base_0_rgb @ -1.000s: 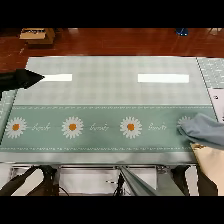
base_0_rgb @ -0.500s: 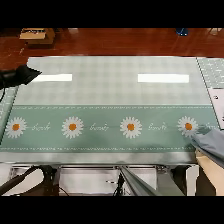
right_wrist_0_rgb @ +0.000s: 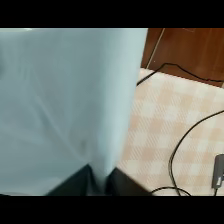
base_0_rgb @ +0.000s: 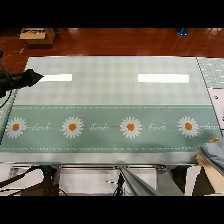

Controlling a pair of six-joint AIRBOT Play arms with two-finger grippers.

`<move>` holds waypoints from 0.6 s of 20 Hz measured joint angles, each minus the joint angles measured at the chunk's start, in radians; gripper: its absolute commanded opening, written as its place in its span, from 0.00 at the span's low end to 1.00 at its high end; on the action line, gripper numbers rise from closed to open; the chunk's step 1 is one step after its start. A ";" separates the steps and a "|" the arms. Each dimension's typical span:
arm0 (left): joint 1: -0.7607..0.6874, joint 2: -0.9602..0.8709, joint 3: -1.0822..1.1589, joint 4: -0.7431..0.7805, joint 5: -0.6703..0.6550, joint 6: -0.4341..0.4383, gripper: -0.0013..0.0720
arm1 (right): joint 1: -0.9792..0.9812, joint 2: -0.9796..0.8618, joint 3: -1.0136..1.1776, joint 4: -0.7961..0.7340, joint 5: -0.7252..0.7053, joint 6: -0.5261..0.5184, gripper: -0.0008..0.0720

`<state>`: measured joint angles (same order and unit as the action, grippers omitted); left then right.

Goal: Fold the shirts.

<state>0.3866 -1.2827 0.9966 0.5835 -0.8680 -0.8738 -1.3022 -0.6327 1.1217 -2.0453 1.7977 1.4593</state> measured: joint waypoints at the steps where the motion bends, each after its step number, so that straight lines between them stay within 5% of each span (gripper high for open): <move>1: 0.001 -0.002 0.000 0.001 0.000 0.003 0.04 | -0.005 0.000 -0.001 -0.003 -0.002 0.000 0.62; 6: 0.001 -0.006 0.000 0.001 0.001 0.008 0.04 | -0.015 0.000 -0.002 -0.002 -0.072 0.000 0.61; 9: -0.003 -0.006 0.011 -0.021 -0.041 0.042 0.04 | -0.008 0.000 0.015 0.169 -0.237 -0.010 0.48; 10: -0.010 -0.006 0.023 -0.058 -0.076 0.076 0.12 | 0.008 0.000 0.023 0.272 -0.309 -0.025 0.48; 12: -0.036 -0.006 0.064 -0.168 -0.160 0.172 0.51 | 0.076 -0.006 0.032 0.506 -0.430 -0.065 0.46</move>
<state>0.3504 -1.2884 1.0603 0.4156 -1.0279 -0.7021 -1.2266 -0.6384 1.1538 -1.5394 1.3682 1.3941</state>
